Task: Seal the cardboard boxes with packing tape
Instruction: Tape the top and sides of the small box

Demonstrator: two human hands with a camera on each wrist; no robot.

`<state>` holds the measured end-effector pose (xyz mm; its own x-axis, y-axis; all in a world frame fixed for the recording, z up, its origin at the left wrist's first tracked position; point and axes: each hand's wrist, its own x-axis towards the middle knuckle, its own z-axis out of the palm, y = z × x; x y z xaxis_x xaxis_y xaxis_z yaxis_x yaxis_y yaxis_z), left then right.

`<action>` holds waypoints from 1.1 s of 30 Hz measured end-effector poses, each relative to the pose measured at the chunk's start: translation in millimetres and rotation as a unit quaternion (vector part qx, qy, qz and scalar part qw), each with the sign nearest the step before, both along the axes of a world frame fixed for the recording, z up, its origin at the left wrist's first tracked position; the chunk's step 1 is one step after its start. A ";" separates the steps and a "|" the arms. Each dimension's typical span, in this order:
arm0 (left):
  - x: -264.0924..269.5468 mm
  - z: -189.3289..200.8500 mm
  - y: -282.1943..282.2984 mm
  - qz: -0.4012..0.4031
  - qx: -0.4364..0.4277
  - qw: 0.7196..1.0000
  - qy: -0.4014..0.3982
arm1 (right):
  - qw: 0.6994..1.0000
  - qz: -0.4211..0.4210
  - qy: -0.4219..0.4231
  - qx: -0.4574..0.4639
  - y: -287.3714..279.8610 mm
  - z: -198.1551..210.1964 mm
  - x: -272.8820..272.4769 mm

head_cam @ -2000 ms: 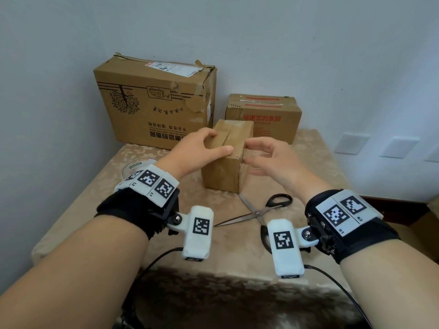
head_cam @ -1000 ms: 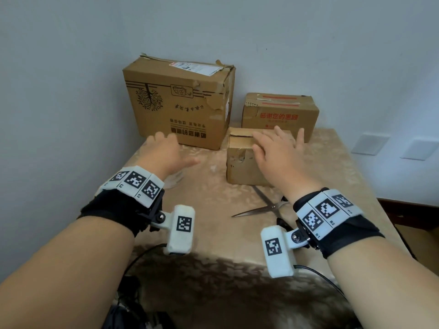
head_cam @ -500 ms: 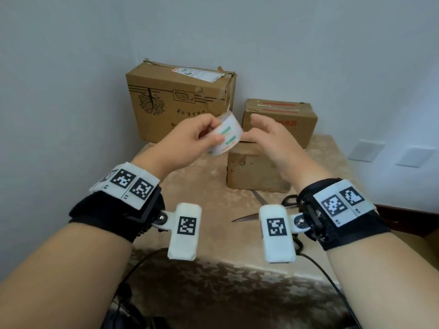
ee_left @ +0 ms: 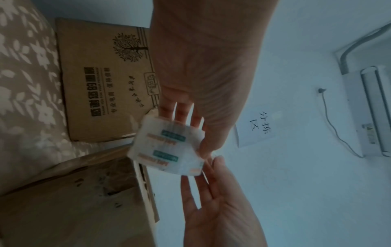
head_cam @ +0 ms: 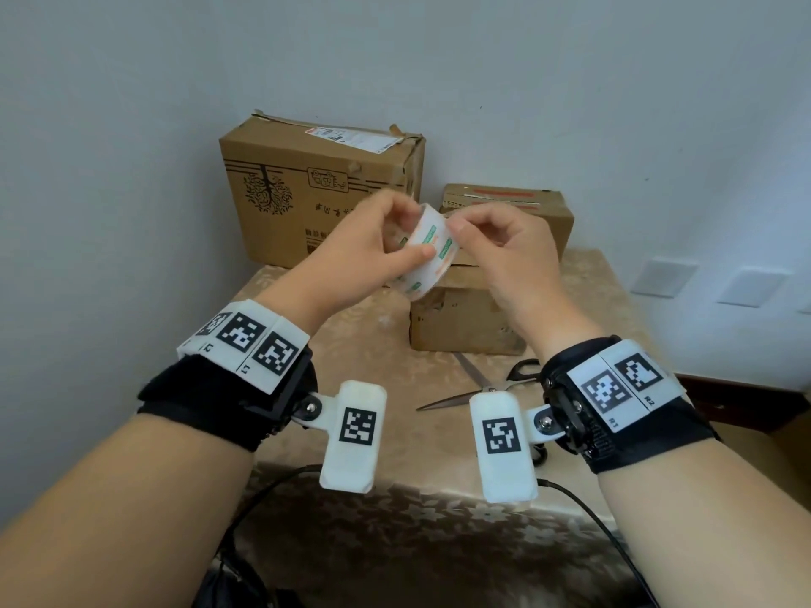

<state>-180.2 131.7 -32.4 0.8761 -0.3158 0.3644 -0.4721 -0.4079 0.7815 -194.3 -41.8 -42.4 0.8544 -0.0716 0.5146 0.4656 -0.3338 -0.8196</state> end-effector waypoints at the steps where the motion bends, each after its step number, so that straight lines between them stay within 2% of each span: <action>1: -0.2 2.7 -0.9 0.012 0.000 1.000 -0.018 | 1.000 0.007 0.002 -0.015 1.1 1.5 -0.6; 4: -3.1 11.5 -3.5 0.020 -0.002 0.996 -0.084 | 0.989 0.004 -0.003 -0.146 4.8 7.2 -1.3; 6: -5.4 15.8 -3.8 0.020 0.020 0.996 -0.088 | 0.972 -0.002 0.003 -0.237 6.1 11.0 -1.5; 9: -4.6 16.4 -3.9 0.036 0.084 0.992 -0.082 | 0.956 0.001 0.041 -0.290 8.1 11.4 -3.3; 11: -5.4 16.3 -4.5 0.045 0.095 0.990 -0.096 | 0.963 -0.009 0.062 -0.261 9.8 9.4 -4.4; 14: -6.7 16.3 -5.6 0.073 0.053 0.991 -0.103 | 0.984 -0.009 0.149 -0.097 10.3 7.1 -5.1; 16: -4.7 16.8 -4.6 0.094 0.008 0.991 -0.093 | 0.973 0.022 0.228 0.013 9.0 7.4 -5.4; 18: -1.2 16.4 -2.7 0.107 -0.042 0.991 -0.062 | 0.965 0.061 0.236 0.095 8.4 7.3 -5.9; 21: 2.3 13.5 -2.9 0.093 -0.123 0.987 0.053 | 0.988 0.009 0.152 0.020 8.8 13.8 -6.5; 24: 4.5 12.1 -6.9 0.065 -0.188 0.968 0.152 | 0.993 -0.007 0.087 -0.078 5.9 30.2 -5.8; 28: 9.7 10.1 -12.8 0.053 -0.194 0.965 0.169 | 0.977 0.007 0.078 -0.199 1.9 51.0 1.0; 33: 17.4 4.8 -17.2 0.104 -0.206 0.962 0.149 | 0.972 -0.044 0.102 -0.207 -4.1 53.9 16.2</action>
<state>-162.7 114.5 -27.6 0.9897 -0.0052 0.1432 -0.1430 -0.0969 0.9850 -178.1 -45.8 11.5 0.9418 0.0282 0.3350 0.2619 -0.6860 -0.6788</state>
